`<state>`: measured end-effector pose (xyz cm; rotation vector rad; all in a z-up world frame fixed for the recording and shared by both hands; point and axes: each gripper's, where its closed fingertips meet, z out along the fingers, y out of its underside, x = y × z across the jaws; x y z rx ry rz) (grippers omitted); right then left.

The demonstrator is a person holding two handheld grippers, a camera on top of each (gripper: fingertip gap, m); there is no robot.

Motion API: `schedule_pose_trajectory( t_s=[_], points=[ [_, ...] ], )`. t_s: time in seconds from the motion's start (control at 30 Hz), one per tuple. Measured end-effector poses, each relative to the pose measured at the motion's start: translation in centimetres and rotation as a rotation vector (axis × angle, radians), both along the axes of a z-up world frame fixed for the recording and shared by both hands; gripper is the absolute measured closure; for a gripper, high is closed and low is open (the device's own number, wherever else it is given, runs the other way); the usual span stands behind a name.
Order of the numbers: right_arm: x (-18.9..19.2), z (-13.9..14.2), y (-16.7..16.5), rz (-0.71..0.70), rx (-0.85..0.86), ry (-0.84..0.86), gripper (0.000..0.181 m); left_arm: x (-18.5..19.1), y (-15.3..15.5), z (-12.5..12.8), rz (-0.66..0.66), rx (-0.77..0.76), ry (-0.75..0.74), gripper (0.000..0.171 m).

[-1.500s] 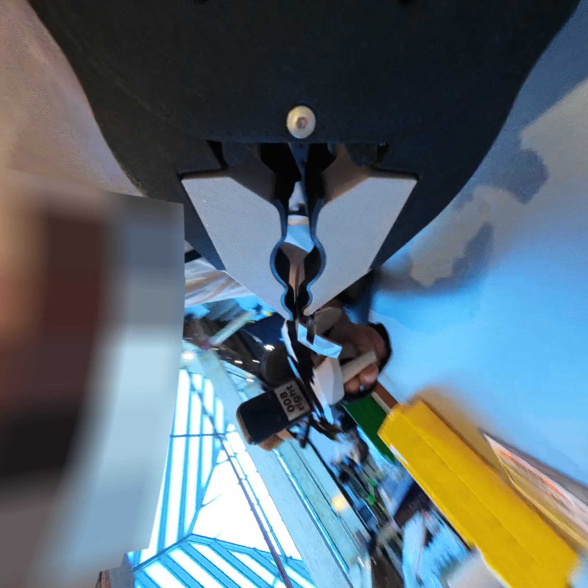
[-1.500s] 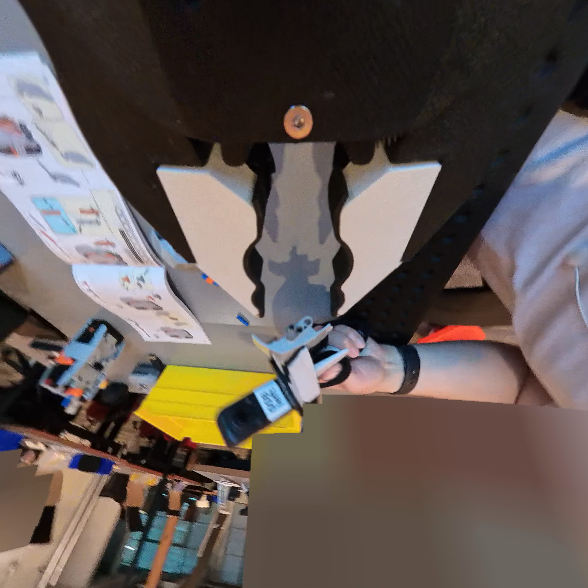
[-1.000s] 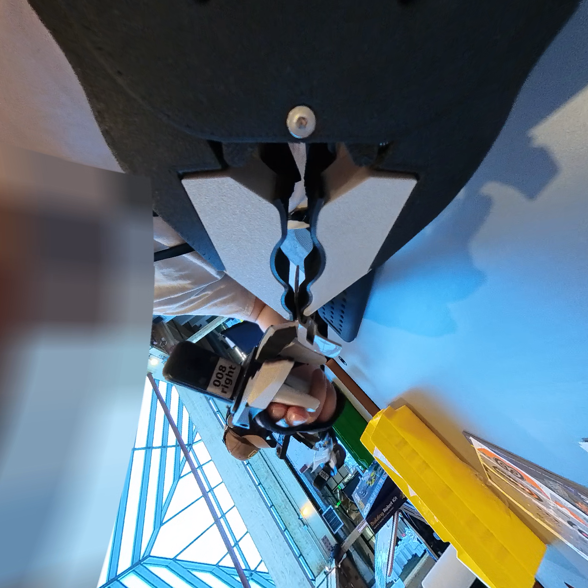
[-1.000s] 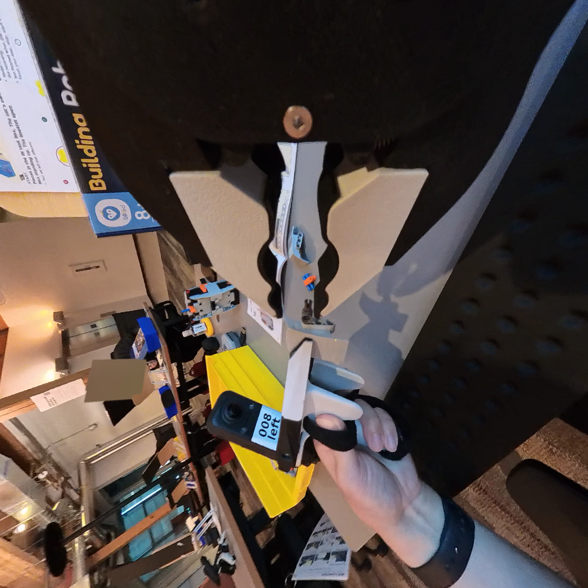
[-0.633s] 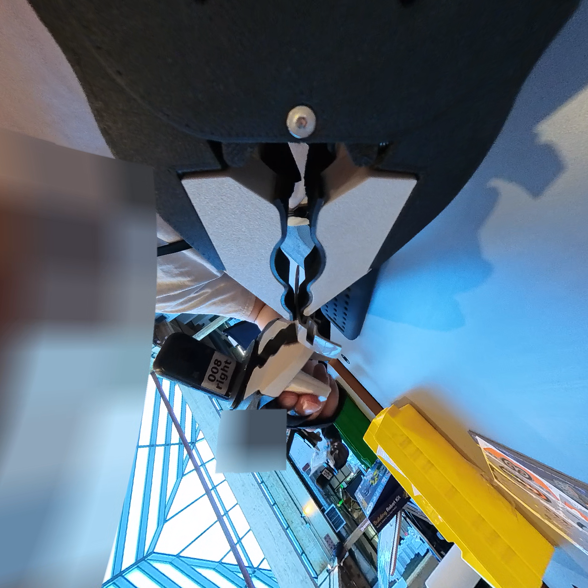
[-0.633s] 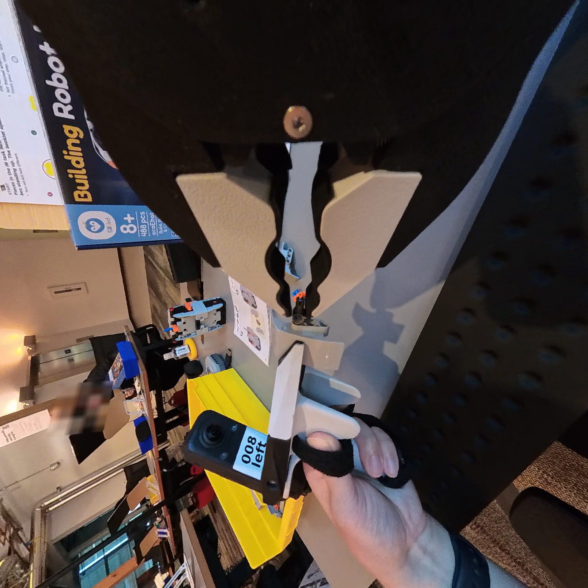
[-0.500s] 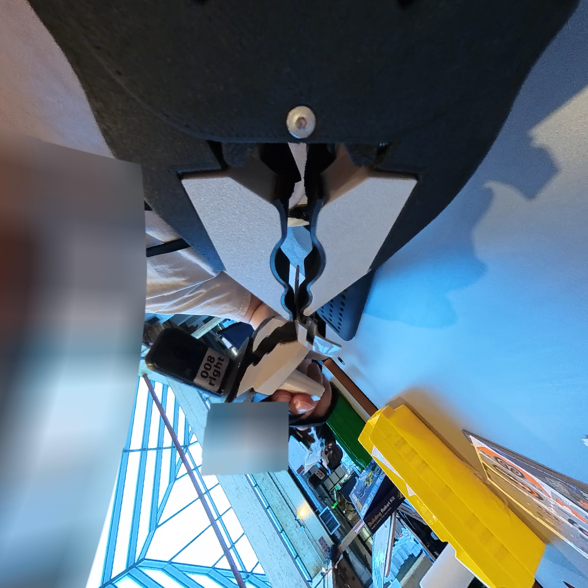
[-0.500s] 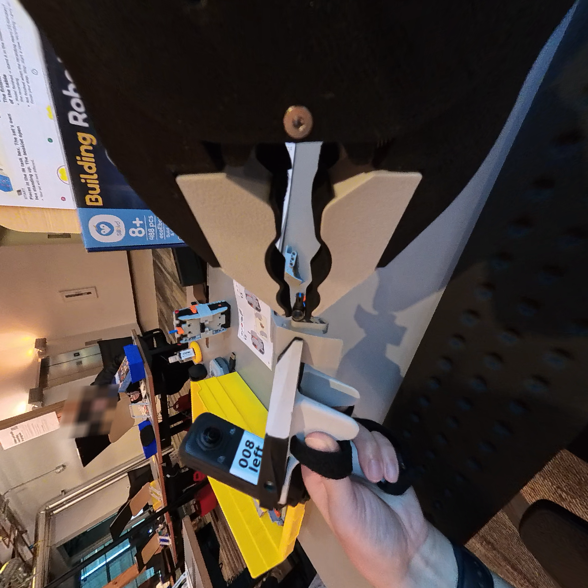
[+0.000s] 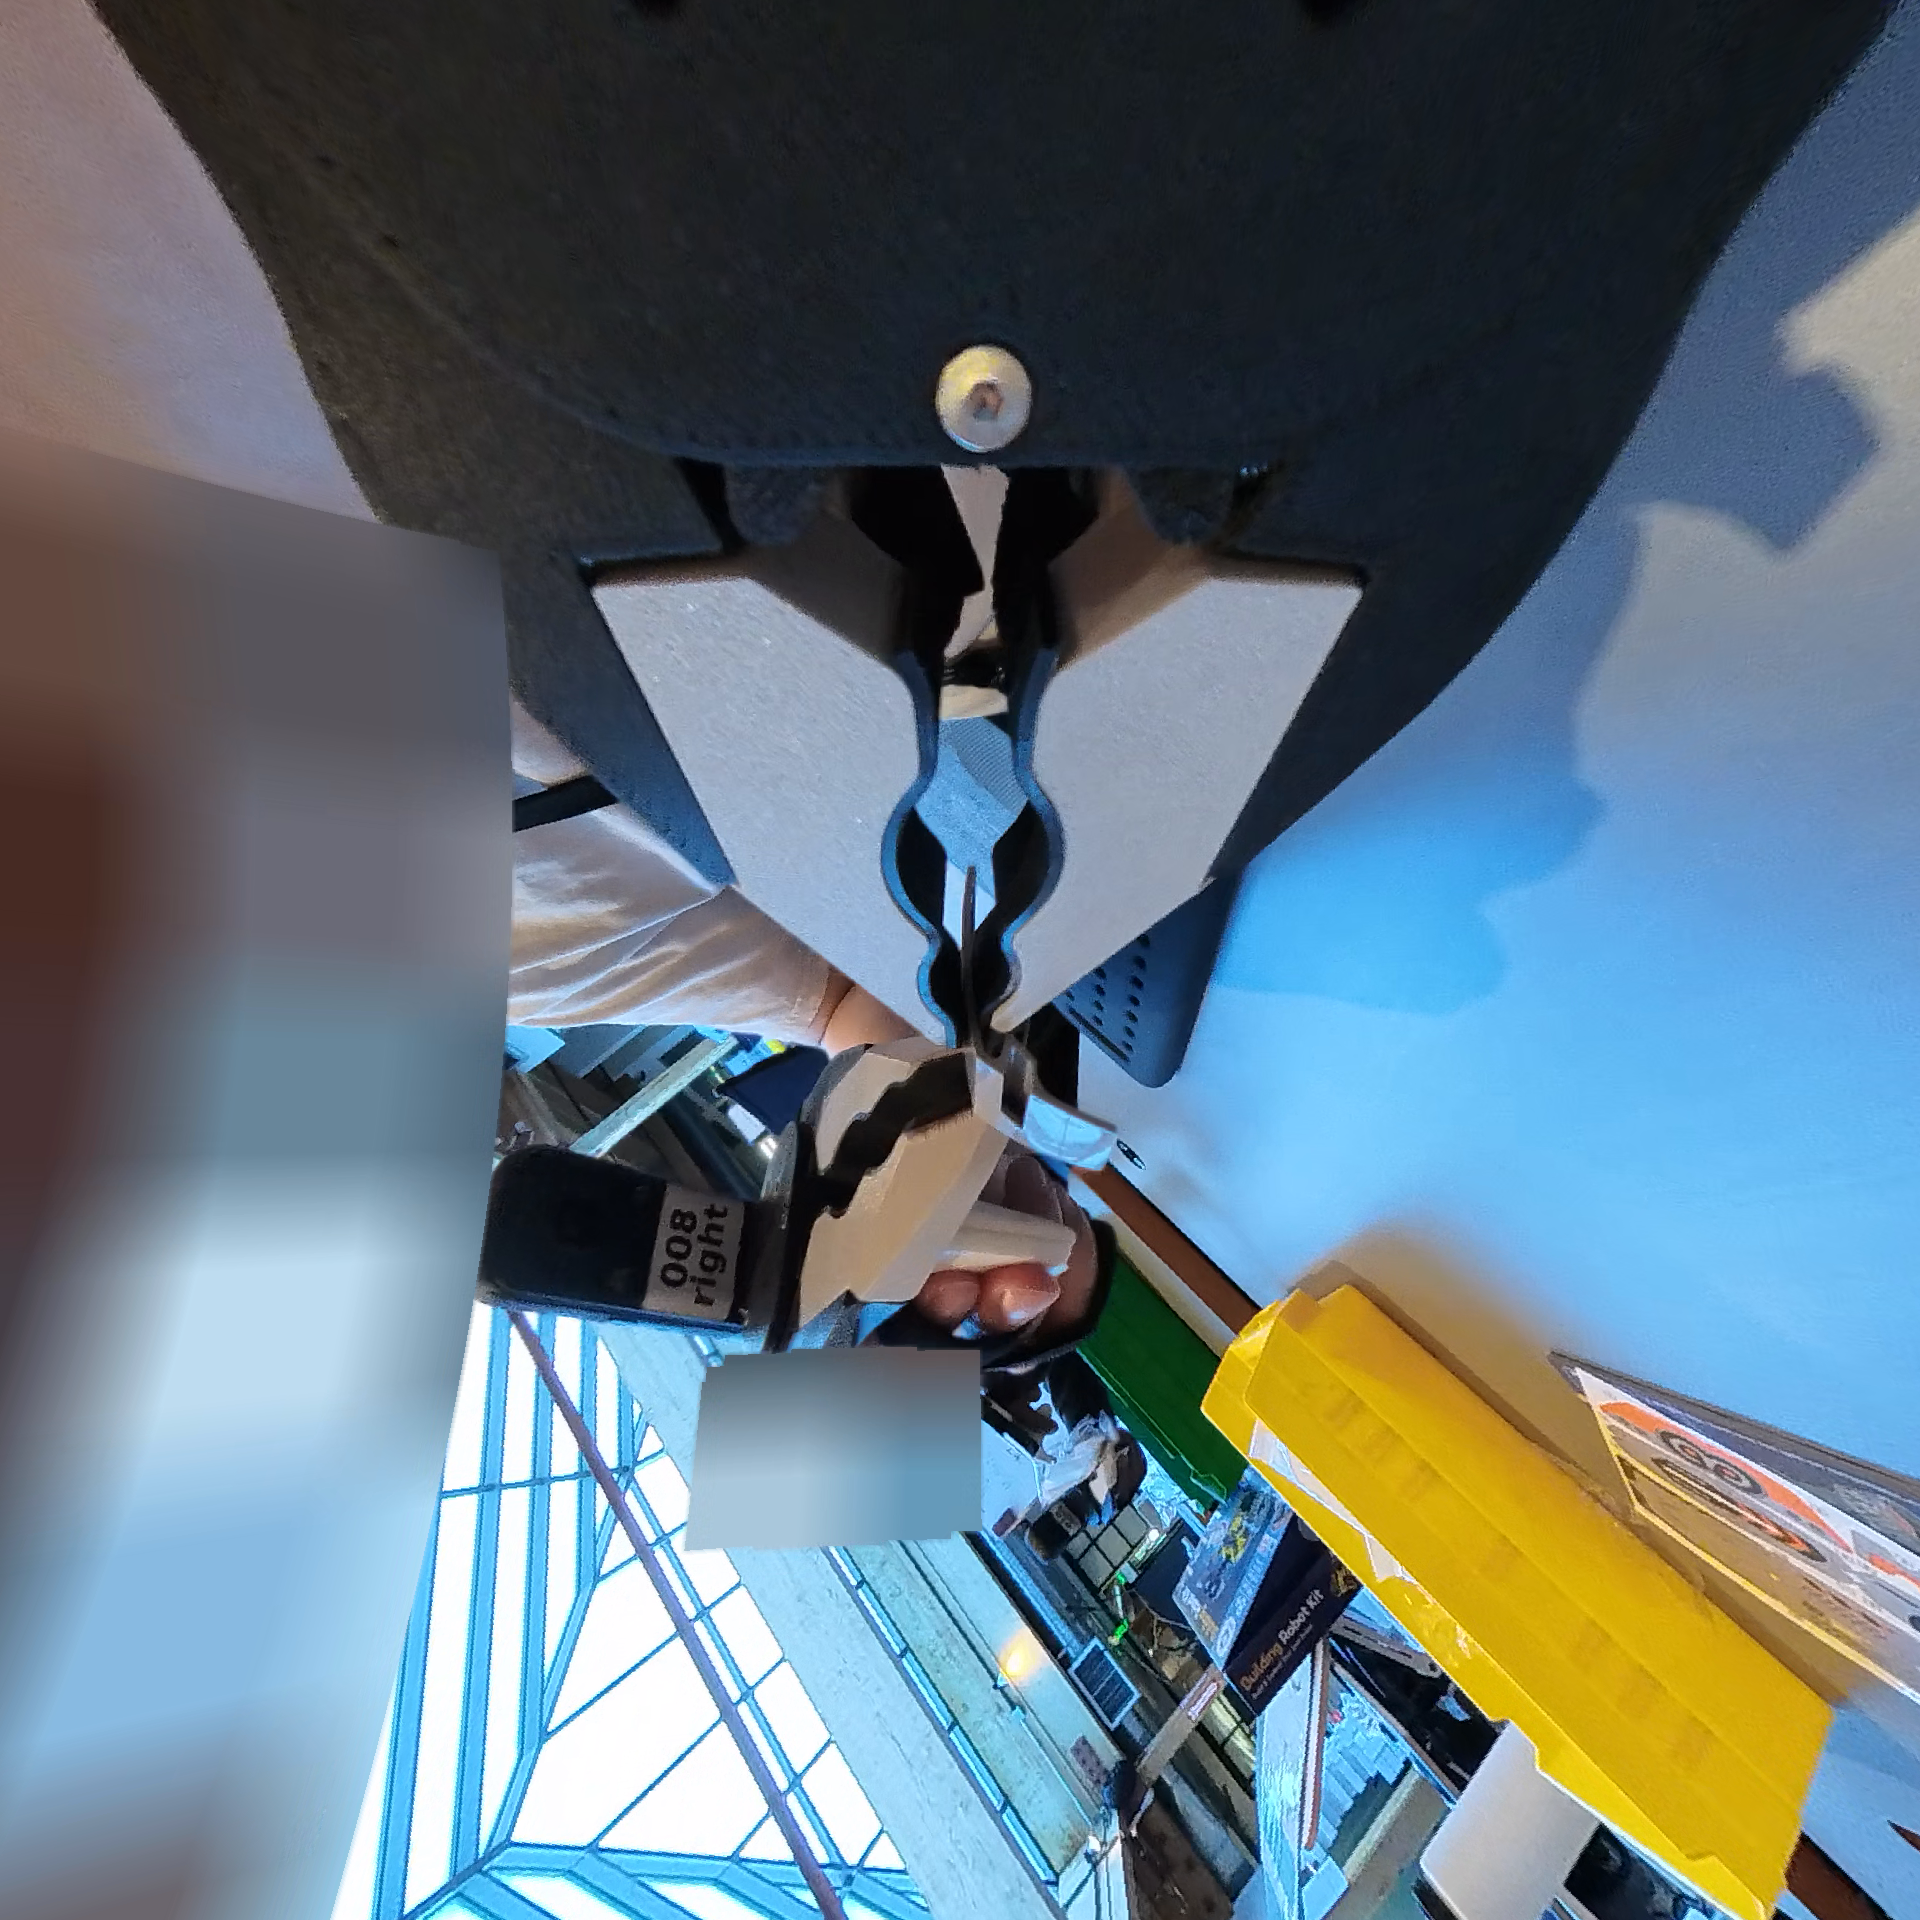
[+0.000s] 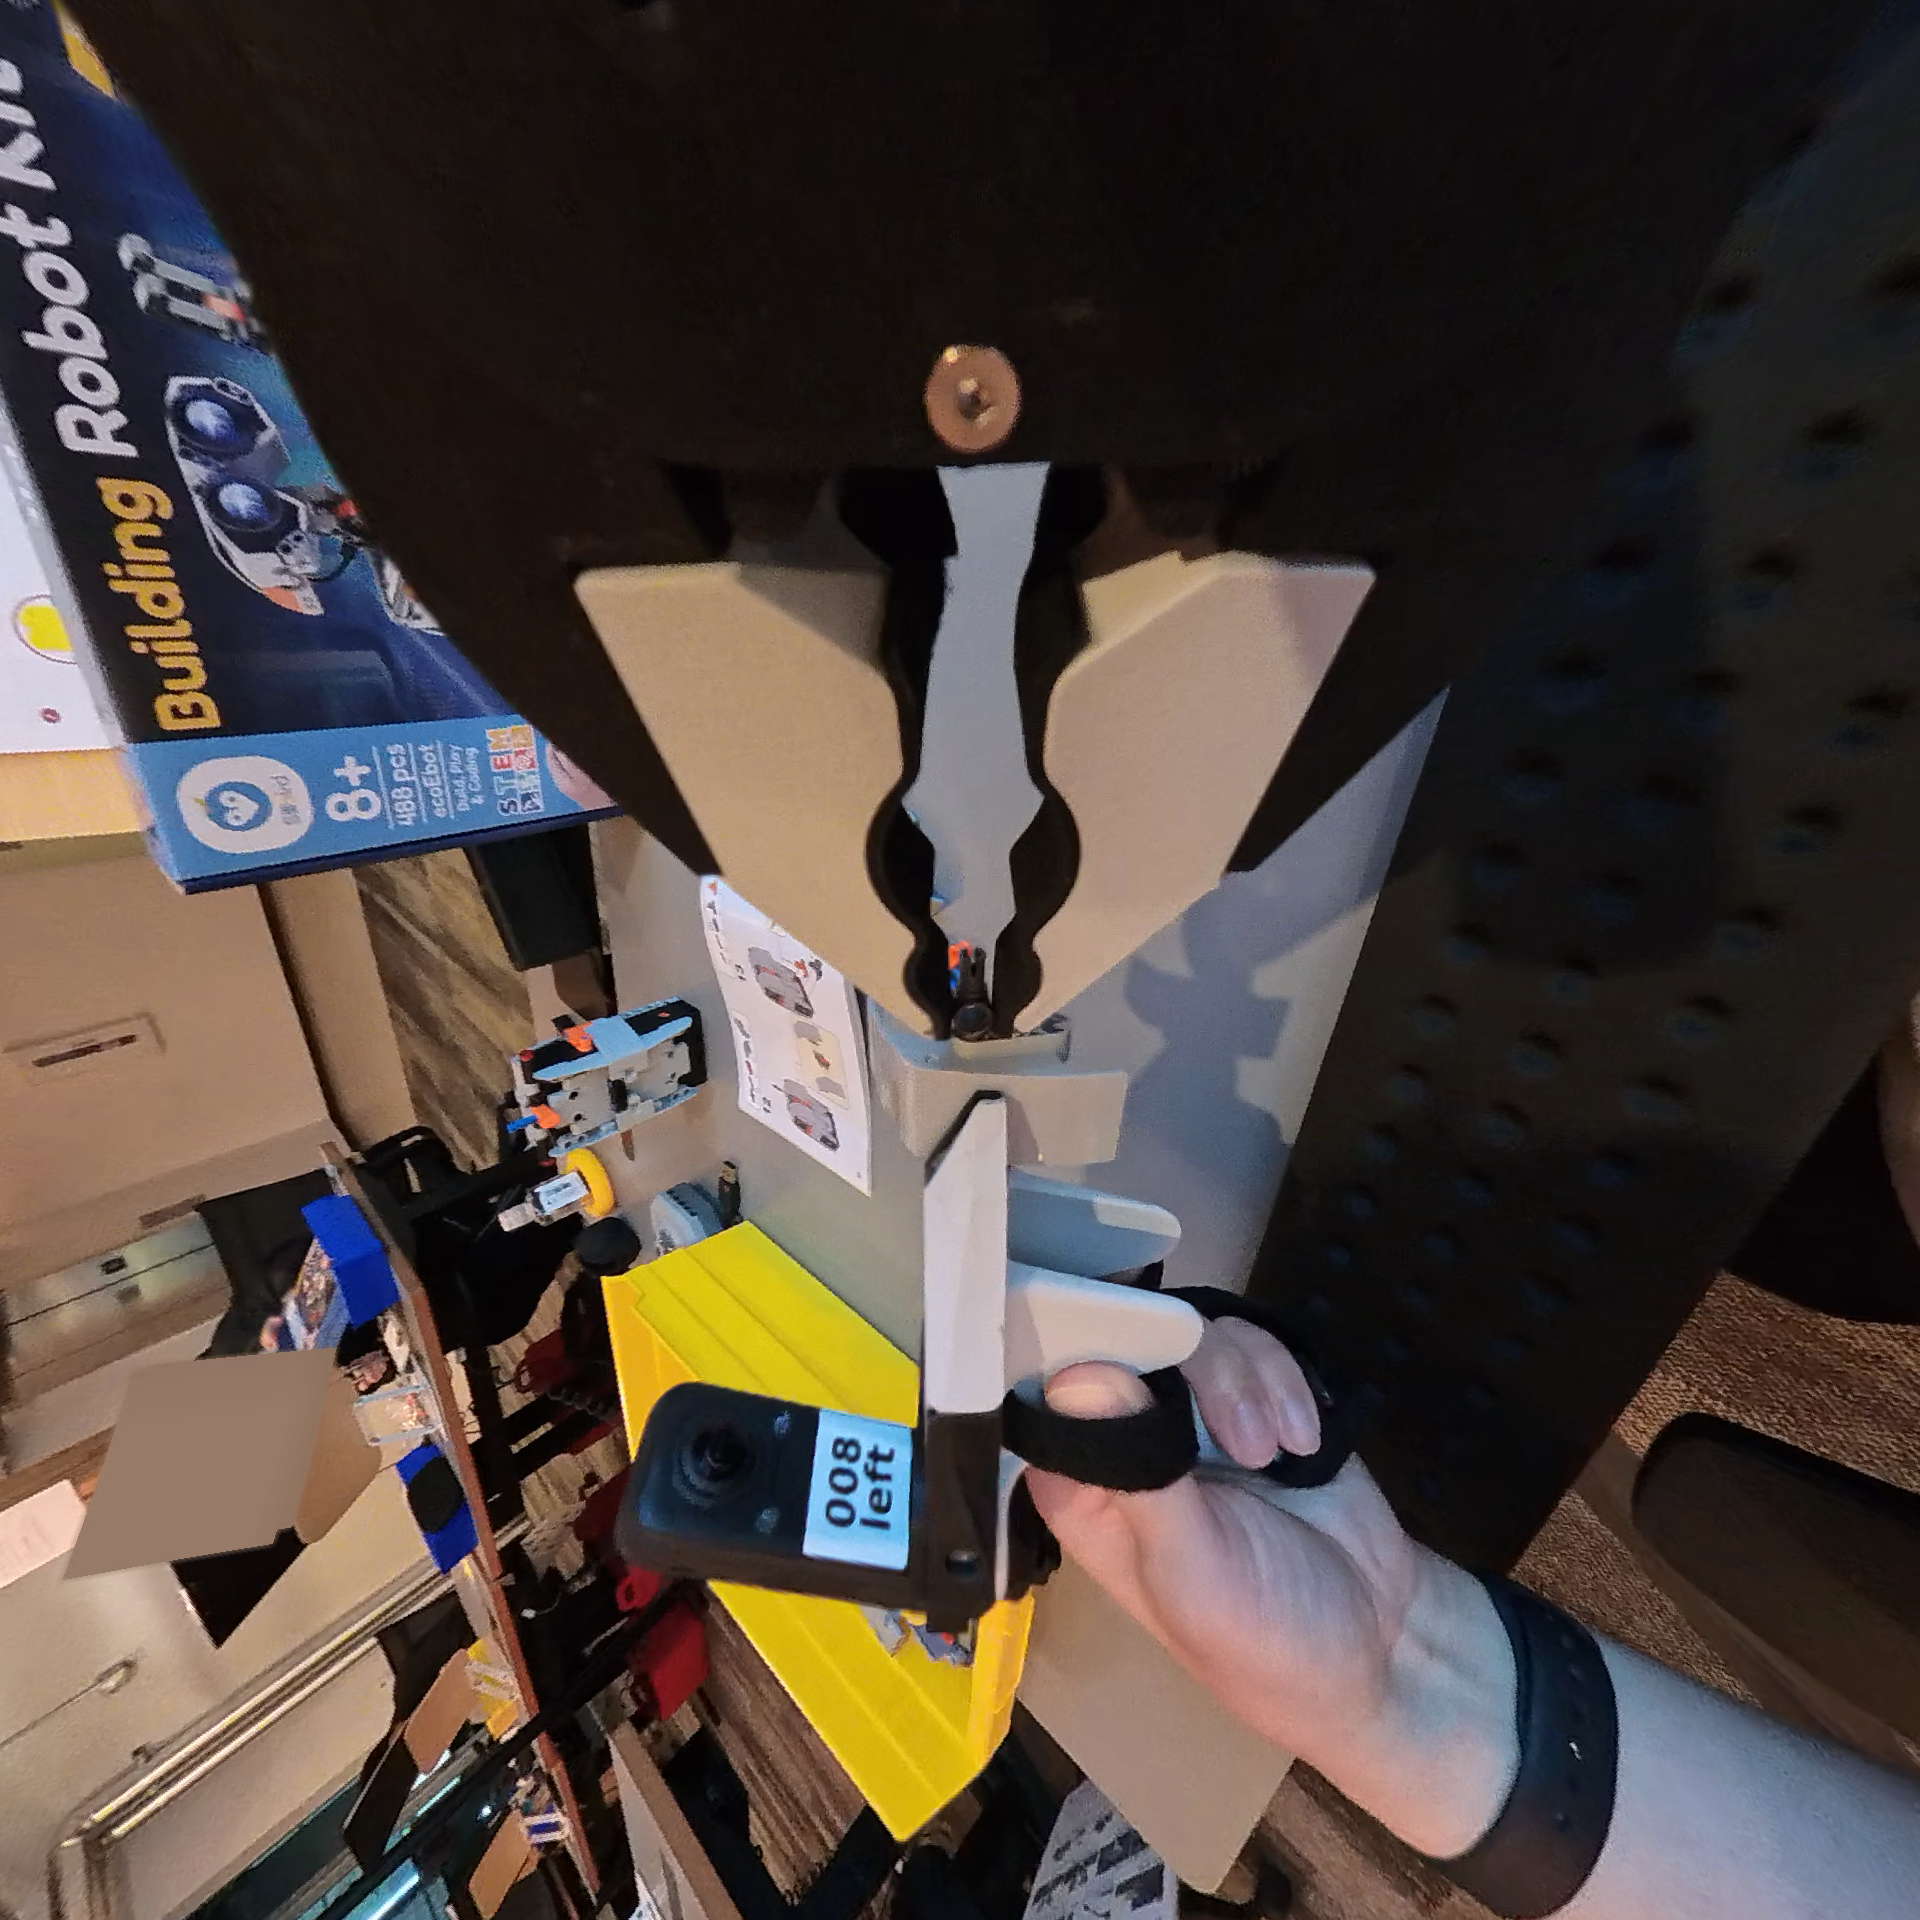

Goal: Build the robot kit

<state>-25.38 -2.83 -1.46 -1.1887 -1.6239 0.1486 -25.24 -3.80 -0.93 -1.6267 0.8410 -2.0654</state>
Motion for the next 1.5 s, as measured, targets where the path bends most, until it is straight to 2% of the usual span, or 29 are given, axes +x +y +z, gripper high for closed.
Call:
schedule_pose_trajectory(
  t_s=[0.2, 0.3, 0.4, 0.5, 0.63, 0.7, 0.77, 0.9, 1.03, 1.13, 1.5],
  points=[
    [0.3, 0.2, -0.1, -0.01, 0.002, -0.026, 0.175, 0.0, -0.2, 0.2, -0.007, -0.001, -0.01, 0.171],
    [0.4, 0.1, -0.4, 0.001, -0.082, -0.022, 0.175, 0.0, -0.6, 0.3, -0.018, 0.024, 0.0, 0.171],
    [0.3, 0.3, -0.7, 0.013, -0.331, 0.067, 0.175, 0.0, -0.9, 0.4, 0.0, 0.13, 0.009, 0.171],
    [0.3, 0.5, -1.0, 0.047, -0.67, 0.162, 0.176, 0.1, -1.2, 0.6, 0.024, 0.272, 0.031, 0.171],
    [0.5, 0.7, -2.1, 0.106, -1.203, 0.238, 0.175, 0.3, -2.1, 0.7, 0.028, 0.449, 0.037, 0.171],
    [0.6, 0.3, -2.2, 0.103, -1.348, 0.242, 0.176, 0.4, -2.1, 0.3, 0.036, 0.483, 0.07, 0.171],
    [0.6, 0.2, -2.3, 0.104, -1.416, 0.259, 0.176, 0.4, -2.1, 0.2, 0.037, 0.488, 0.07, 0.171],
    [0.5, -0.1, -2.1, 0.098, -1.349, 0.248, 0.176, 0.3, -1.9, -0.2, 0.044, 0.47, 0.079, 0.171],
    [0.1, 0.7, -1.5, 0.092, -1.237, 0.31, 0.176, 0.0, -1.3, 0.5, 0.072, 0.41, 0.056, 0.171],
    [0.1, 0.4, -1.5, 0.074, -1.142, 0.271, 0.176, -0.1, -1.3, 0.2, 0.069, 0.412, 0.089, 0.171],
    [0.1, 0.2, -1.1, 0.03, -1.015, 0.249, 0.176, 0.0, -0.8, 0.1, 0.066, 0.302, 0.103, 0.171]
  ],
)
